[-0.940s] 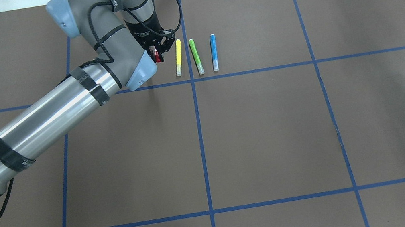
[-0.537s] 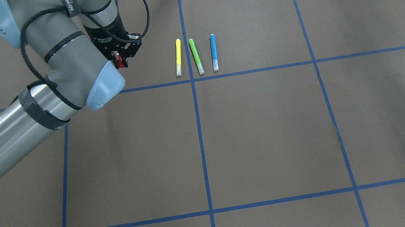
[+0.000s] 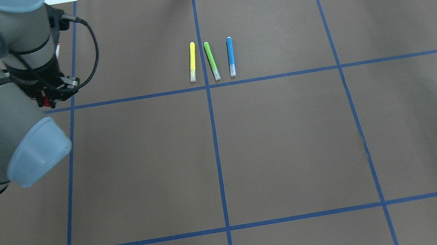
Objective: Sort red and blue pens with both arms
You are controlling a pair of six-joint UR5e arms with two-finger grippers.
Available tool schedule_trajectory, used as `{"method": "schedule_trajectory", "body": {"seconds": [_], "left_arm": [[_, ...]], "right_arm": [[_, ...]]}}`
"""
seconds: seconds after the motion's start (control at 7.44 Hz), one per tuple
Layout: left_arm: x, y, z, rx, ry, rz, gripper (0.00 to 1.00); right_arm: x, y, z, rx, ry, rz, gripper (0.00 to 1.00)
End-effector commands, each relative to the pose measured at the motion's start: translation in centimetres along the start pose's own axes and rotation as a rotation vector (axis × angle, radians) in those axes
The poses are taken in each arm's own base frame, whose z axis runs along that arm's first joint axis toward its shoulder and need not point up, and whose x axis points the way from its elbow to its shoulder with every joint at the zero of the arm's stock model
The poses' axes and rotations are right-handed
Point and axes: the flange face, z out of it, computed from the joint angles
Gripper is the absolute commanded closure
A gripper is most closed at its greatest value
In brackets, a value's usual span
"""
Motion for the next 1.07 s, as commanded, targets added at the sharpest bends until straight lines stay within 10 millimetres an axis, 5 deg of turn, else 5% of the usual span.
{"method": "schedule_trajectory", "body": {"seconds": [0.0, 0.27, 0.54, 0.94], "left_arm": [[-8.8, 2.5, 0.6, -0.03, -0.06, 0.09, 1.0], [-15.5, 2.8, -0.2, -0.107, -0.154, 0.238, 1.0], [-25.2, 3.8, 0.9, -0.172, -0.162, 0.299, 1.0], [-38.8, 9.7, 3.1, -0.247, -0.08, 0.239, 1.0]], "right_arm": [[0.0, 0.0, 0.0, 0.0, 0.0, 0.0, 0.0], [-0.1, 0.0, -0.1, 0.001, 0.0, -0.001, 0.0], [0.1, 0.1, 0.0, -0.001, 0.0, 0.001, 0.0], [0.1, 0.1, 0.1, -0.002, 0.0, 0.004, 0.0]]}}
